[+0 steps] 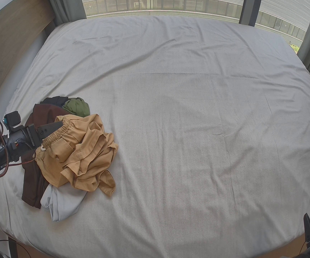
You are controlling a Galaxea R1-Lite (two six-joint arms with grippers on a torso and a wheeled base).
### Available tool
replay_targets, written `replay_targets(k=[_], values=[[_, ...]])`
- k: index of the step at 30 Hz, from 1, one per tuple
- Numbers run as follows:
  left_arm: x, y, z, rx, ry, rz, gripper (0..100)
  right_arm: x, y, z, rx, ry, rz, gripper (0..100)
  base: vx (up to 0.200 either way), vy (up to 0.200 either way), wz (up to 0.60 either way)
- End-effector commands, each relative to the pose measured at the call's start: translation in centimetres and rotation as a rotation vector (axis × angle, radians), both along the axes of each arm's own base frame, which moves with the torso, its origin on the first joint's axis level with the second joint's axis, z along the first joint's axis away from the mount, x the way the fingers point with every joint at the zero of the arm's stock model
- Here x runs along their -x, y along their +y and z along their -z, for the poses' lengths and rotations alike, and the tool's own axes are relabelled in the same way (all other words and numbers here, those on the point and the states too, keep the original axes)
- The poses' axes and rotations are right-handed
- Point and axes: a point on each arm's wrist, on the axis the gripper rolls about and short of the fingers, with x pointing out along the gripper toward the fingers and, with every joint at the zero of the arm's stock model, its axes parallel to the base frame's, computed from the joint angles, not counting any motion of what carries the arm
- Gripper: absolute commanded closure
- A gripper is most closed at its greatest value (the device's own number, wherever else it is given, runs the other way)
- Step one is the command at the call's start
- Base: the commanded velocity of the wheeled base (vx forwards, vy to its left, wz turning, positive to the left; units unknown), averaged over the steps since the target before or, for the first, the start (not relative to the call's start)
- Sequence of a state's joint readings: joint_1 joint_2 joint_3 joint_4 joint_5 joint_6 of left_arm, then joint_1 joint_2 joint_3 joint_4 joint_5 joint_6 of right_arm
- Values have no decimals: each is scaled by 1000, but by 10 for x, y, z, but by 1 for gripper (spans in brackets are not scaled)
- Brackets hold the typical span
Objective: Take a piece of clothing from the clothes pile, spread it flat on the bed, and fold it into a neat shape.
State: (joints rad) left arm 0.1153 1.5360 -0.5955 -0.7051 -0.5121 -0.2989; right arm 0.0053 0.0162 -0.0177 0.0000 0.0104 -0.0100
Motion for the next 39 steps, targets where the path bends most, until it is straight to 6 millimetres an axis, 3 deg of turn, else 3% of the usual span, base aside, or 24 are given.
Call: replay_targets(k=[1, 7, 17, 31, 39], values=[[-15, 4, 12, 3, 12, -8, 0, 0, 0, 5, 1, 0, -1, 0, 0, 0, 0], [-29, 5, 10, 3, -40, 18, 0, 0, 0, 5, 1, 0, -1, 0, 0, 0, 0], [-36, 4, 10, 20, -40, 93, 0, 0, 0, 5, 1, 0, -1, 0, 0, 0, 0], [-27, 0, 20, 37, -3, 159, 0, 0, 0, 5, 2, 1, -1, 0, 0, 0, 0], [-32, 2, 24, -17, -22, 176, 0, 0, 0, 5, 2, 1, 0, 0, 0, 0, 0]])
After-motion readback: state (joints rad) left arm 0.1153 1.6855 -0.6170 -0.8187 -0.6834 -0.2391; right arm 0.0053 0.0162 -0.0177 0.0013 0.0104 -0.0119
